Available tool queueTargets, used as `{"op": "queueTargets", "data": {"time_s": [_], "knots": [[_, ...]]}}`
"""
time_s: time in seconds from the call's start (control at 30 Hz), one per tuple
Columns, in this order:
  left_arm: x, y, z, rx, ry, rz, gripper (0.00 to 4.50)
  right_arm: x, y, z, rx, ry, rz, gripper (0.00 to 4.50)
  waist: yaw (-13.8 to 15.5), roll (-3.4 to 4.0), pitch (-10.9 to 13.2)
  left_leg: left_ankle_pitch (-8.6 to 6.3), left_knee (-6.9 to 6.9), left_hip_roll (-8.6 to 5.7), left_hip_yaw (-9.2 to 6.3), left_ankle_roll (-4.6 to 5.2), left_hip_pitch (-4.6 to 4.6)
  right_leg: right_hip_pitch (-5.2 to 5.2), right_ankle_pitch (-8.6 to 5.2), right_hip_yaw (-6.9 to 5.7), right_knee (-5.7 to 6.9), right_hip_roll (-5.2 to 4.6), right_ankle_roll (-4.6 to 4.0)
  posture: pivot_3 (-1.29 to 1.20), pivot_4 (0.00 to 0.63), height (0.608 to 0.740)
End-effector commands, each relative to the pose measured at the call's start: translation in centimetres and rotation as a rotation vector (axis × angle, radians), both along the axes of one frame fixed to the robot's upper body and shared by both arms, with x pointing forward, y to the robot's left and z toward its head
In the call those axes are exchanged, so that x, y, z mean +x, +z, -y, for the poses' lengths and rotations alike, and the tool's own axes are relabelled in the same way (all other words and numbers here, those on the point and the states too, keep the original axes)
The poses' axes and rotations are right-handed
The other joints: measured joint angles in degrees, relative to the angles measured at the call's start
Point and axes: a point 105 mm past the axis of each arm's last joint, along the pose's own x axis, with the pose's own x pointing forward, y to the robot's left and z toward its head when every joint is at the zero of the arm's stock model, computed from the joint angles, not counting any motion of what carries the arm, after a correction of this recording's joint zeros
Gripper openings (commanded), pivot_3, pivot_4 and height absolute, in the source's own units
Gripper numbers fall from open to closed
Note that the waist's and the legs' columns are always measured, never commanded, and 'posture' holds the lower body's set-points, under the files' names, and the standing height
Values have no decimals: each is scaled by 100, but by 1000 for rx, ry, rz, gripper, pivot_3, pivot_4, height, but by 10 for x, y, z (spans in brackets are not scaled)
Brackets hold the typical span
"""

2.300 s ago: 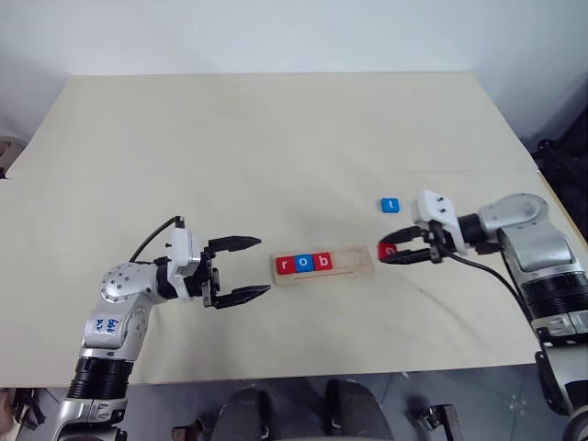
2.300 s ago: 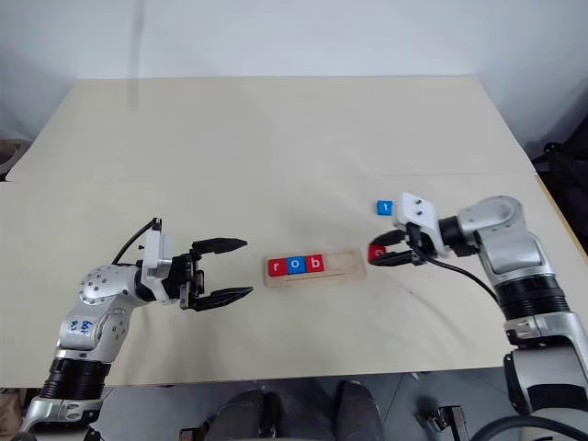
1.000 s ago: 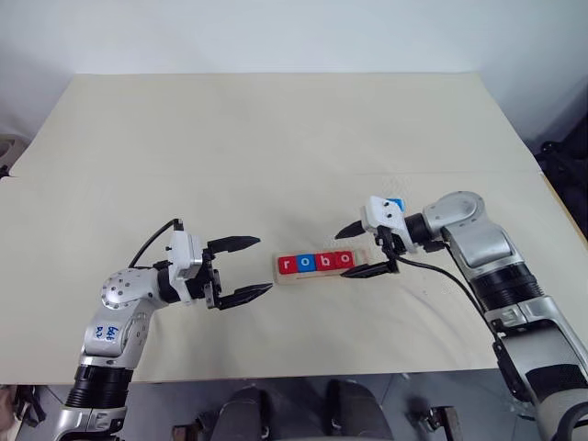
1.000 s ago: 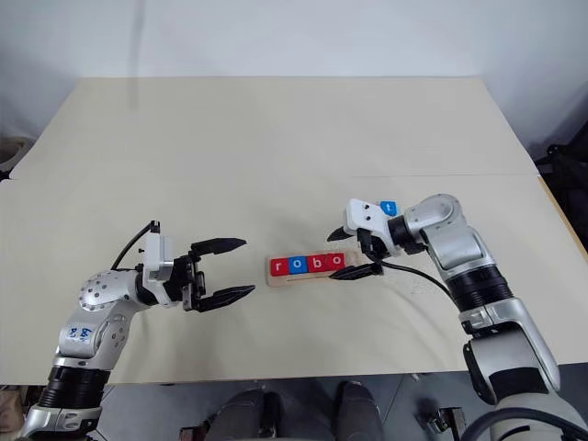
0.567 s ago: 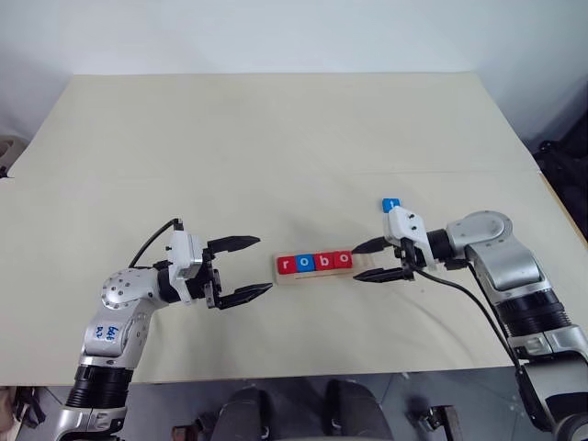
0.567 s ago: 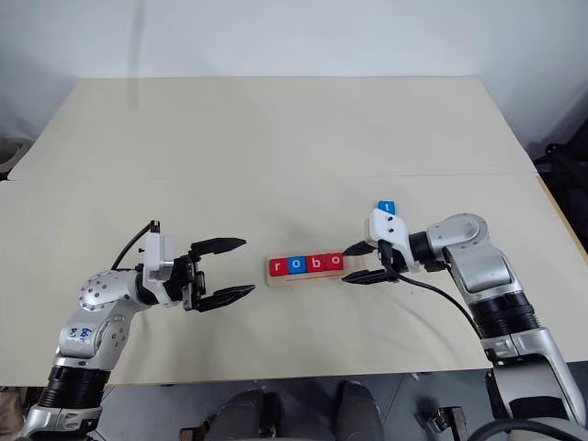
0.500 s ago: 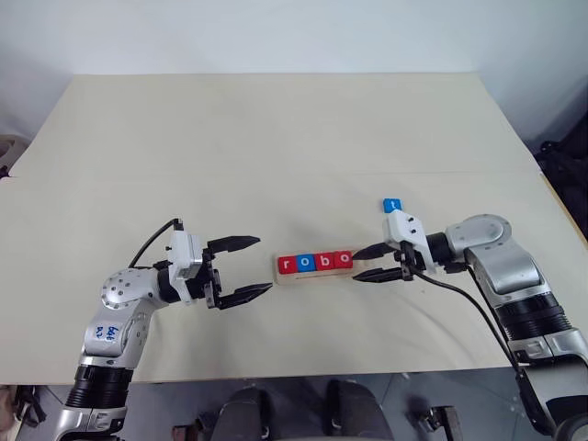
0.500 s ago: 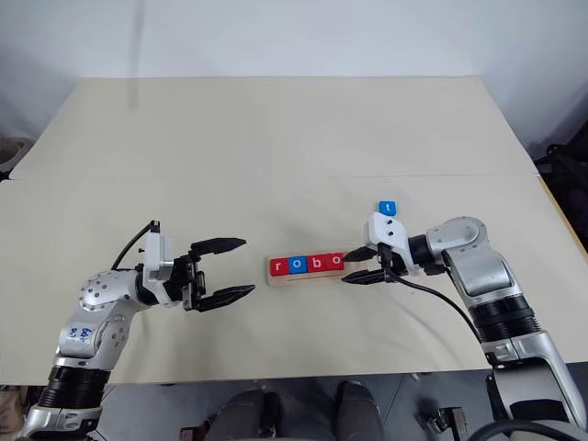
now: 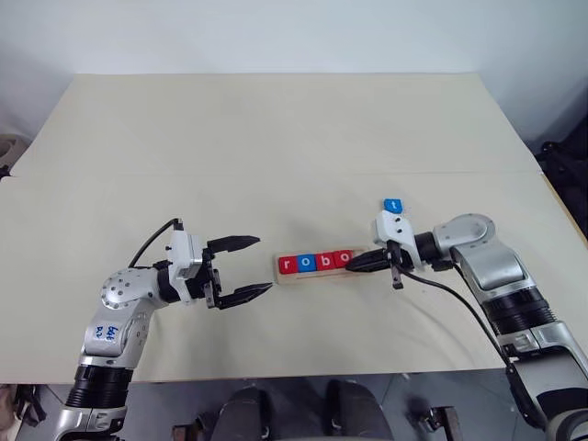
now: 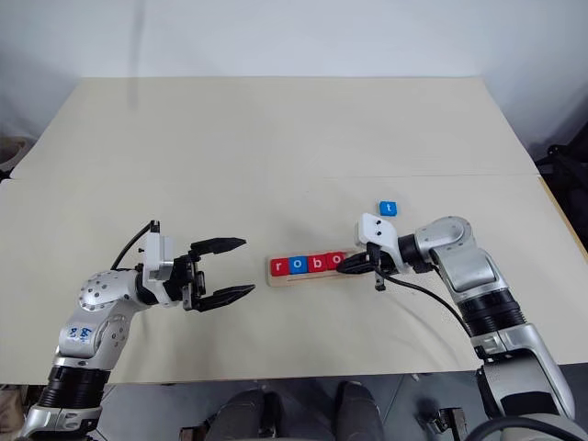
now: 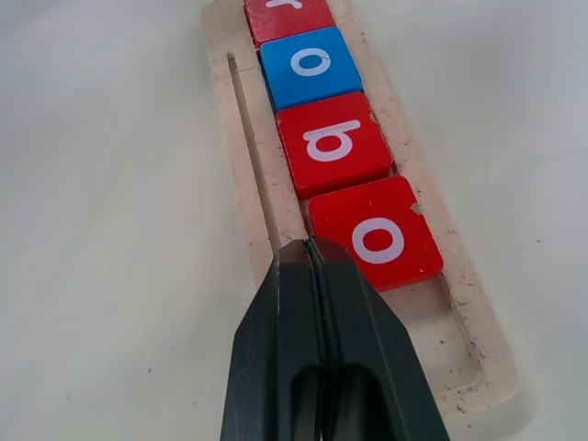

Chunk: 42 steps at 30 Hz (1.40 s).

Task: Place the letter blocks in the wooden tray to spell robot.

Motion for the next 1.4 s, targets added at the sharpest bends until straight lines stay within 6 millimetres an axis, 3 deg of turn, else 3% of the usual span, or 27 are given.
{"op": "queueTargets", "data": {"time_s": [0.03,0.2,0.33,0.53,0.77,1.0,1.27,1.4], "knots": [[-3,10,-2,-8,5,41,4500,1,8,-1,17,8,31,16,-4,0,0,0,0,0,0,0,0,0,0,0,0,0,0,0,150,740],[-4,9,-2,-9,4,39,4500,1,22,4,54,-1,14,16,-2,0,0,0,0,0,0,0,0,0,0,0,0,0,0,0,150,740],[-4,9,-1,-9,1,38,4500,21,34,12,72,-79,79,16,-12,0,0,0,0,0,1,0,0,0,0,0,0,0,0,0,150,740],[-3,10,0,-12,-1,39,4500,46,23,20,41,-195,134,16,-9,0,0,0,0,0,1,0,0,0,0,-1,-1,0,0,0,150,740],[-3,10,-1,-11,4,42,4500,43,8,14,24,-156,94,16,-19,0,0,0,-1,2,2,0,0,-1,0,0,0,1,0,0,150,740],[-2,11,-2,-8,8,45,4500,41,9,15,27,-151,94,16,-18,0,0,0,-1,2,1,0,0,-1,0,0,0,1,0,0,150,740],[-1,11,-1,-10,-3,43,4500,46,22,25,69,-188,163,16,-14,0,0,0,-1,1,1,0,0,-1,0,0,0,1,0,0,150,740],[-1,10,0,-9,-12,35,4500,29,29,36,90,-155,146,16,7,0,0,0,-1,1,0,0,-1,0,0,0,0,0,0,0,150,740]]}}
